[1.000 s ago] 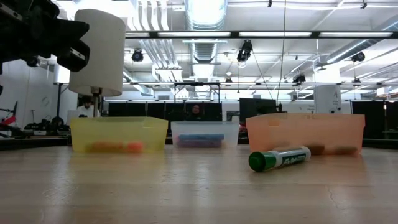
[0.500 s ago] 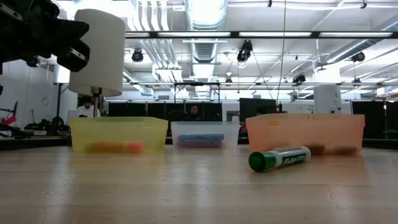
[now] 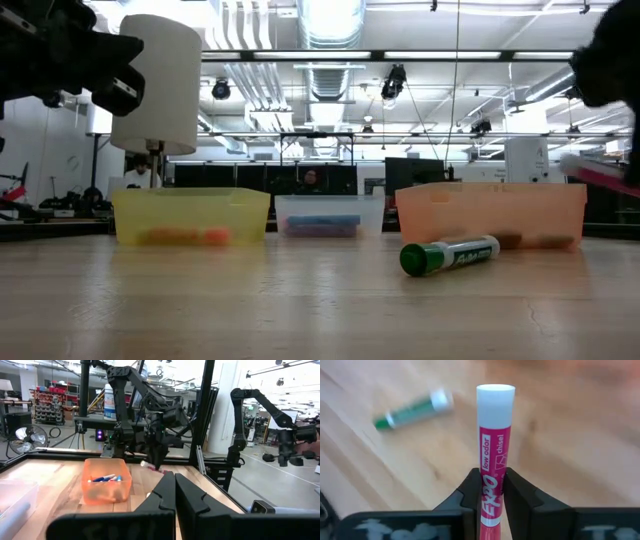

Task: Pick & Place Markers
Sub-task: Put the pink marker pen into the transparent yellow bin

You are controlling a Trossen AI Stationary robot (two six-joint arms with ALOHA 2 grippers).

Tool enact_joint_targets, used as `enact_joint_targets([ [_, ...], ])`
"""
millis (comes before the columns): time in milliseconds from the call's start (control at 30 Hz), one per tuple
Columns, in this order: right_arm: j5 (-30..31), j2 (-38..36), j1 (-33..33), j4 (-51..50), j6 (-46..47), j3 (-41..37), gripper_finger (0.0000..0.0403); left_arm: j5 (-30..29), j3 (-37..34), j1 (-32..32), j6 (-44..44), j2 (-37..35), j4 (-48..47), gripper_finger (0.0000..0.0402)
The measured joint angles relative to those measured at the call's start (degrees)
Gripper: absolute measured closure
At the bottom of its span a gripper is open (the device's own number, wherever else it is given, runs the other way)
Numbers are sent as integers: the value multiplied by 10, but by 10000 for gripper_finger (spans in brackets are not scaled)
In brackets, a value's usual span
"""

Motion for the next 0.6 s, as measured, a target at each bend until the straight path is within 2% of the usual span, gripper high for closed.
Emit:
enact_joint_targets([
  [233,197,-24,-5,-4,-81,0,354,0,0,0,0,1,-5,401],
  [400,333,-27,-22,-28,-90,0,354,0,0,0,0,1,-8,401],
  [500,372,-25,-42,-51,-89,0,354,0,0,0,0,1,-8,401],
  [600,385,-25,-75,-66,-102,0,354,0,0,0,0,1,-8,401],
])
